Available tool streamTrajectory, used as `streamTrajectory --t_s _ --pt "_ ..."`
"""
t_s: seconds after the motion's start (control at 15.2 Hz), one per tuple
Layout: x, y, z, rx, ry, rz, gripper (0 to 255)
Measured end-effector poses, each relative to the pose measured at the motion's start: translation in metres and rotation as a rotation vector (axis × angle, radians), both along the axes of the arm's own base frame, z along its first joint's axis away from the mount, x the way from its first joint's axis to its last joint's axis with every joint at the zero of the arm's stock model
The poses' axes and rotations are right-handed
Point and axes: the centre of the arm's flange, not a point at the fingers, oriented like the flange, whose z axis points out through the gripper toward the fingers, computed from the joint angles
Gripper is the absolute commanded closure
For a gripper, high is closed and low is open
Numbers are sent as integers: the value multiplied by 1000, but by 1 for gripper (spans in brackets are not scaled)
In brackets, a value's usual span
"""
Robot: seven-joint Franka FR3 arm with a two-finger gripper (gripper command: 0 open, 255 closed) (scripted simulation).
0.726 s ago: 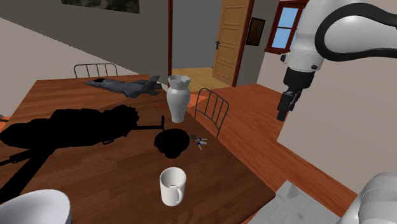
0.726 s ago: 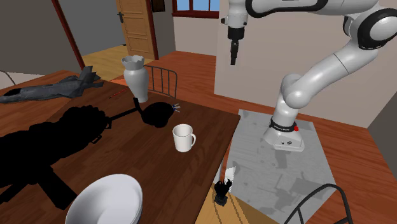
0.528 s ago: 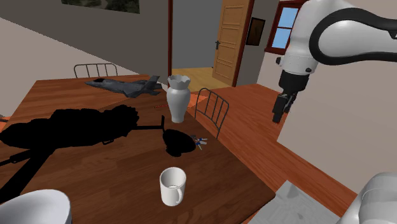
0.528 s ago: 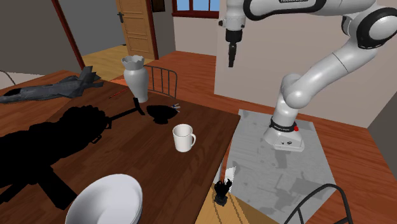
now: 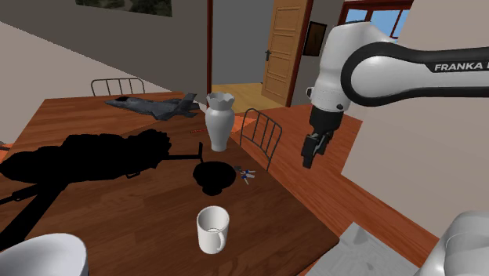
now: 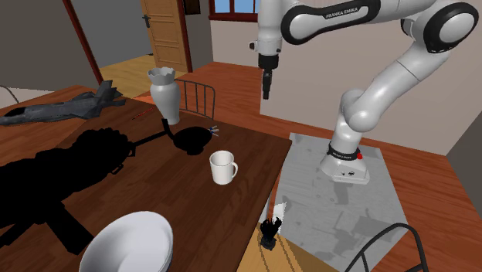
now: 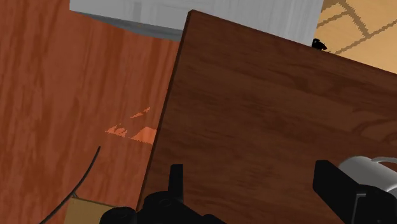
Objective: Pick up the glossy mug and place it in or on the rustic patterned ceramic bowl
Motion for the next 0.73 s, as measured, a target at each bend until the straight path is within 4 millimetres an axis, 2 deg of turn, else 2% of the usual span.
streamTrajectory --t_s 0.73 --pt "56 107 -73 54 1 36 0"
